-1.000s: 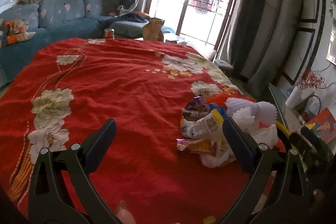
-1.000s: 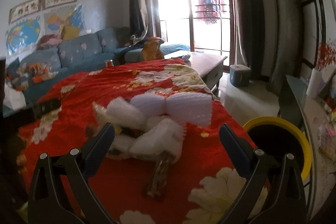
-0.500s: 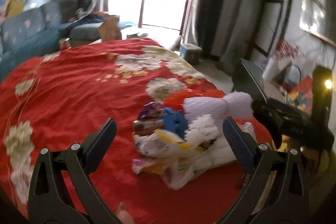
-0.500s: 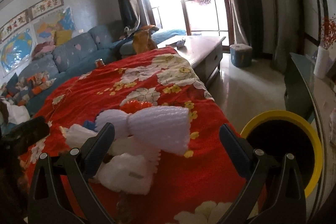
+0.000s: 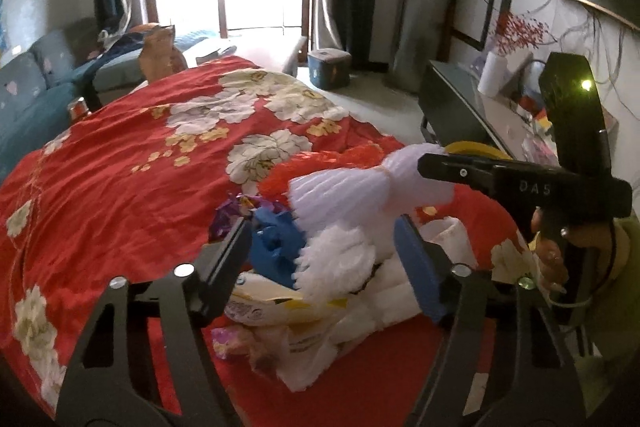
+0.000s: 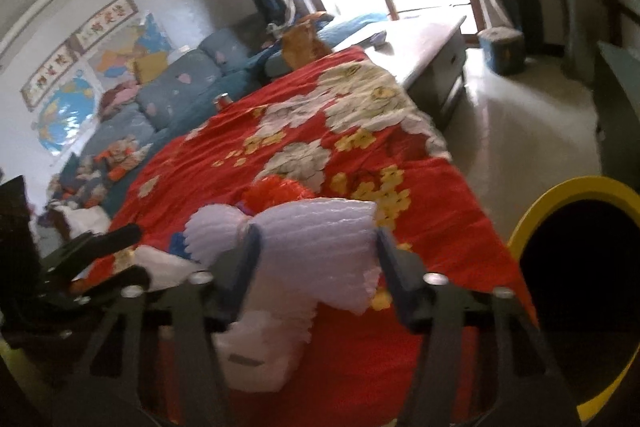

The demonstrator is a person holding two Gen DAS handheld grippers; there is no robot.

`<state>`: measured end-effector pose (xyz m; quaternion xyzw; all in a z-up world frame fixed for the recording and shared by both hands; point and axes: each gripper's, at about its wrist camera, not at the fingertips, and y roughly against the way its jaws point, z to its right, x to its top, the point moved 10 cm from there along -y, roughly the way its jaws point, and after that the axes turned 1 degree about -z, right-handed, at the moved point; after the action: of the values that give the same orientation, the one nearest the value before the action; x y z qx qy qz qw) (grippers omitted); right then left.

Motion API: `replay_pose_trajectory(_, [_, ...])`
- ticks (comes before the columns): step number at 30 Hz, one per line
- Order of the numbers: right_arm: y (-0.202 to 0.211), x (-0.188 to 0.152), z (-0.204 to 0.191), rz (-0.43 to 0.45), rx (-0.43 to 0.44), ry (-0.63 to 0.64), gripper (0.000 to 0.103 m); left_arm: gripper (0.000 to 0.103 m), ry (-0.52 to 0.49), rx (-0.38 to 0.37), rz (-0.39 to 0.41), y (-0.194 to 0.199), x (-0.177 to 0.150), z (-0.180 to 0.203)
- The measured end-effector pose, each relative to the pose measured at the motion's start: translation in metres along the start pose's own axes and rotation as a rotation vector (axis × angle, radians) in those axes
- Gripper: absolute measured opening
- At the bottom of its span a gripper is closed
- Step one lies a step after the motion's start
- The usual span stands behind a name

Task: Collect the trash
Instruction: 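Move the left tool to the white mesh net and close on it, then carry the white mesh net with the left tool over the yellow bin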

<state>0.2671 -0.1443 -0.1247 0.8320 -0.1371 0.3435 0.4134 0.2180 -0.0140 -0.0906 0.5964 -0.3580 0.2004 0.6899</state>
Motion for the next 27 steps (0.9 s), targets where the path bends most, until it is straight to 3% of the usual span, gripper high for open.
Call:
replay_pose_trajectory(3, [0.008,0.0,-0.004,0.016,0.018,0.004,0.028,0.054,-0.012,-0.01,-0.019,-0.003,-0.004,0.005])
replay_pose_trajectory(6, [0.017,0.002,-0.009,0.042,0.034,0.01,0.022,0.042,-0.019,-0.012,-0.021,-0.003,-0.006,0.008])
replay_pose_trajectory(10, [0.03,0.003,-0.016,0.065,0.055,0.006,0.02,0.02,-0.017,-0.008,-0.044,-0.007,-0.012,0.008])
replay_pose_trajectory(13, [0.04,0.006,-0.023,0.087,0.061,0.02,0.018,0.011,-0.011,-0.002,-0.042,-0.006,-0.013,0.007])
replay_pose_trajectory(18, [0.06,0.016,-0.034,0.148,0.061,0.043,0.017,0.008,0.016,-0.016,0.007,0.009,-0.003,0.005])
replay_pose_trajectory(27, [0.097,0.037,-0.026,0.279,-0.023,0.061,0.016,0.008,0.017,-0.032,0.112,0.039,0.028,0.016])
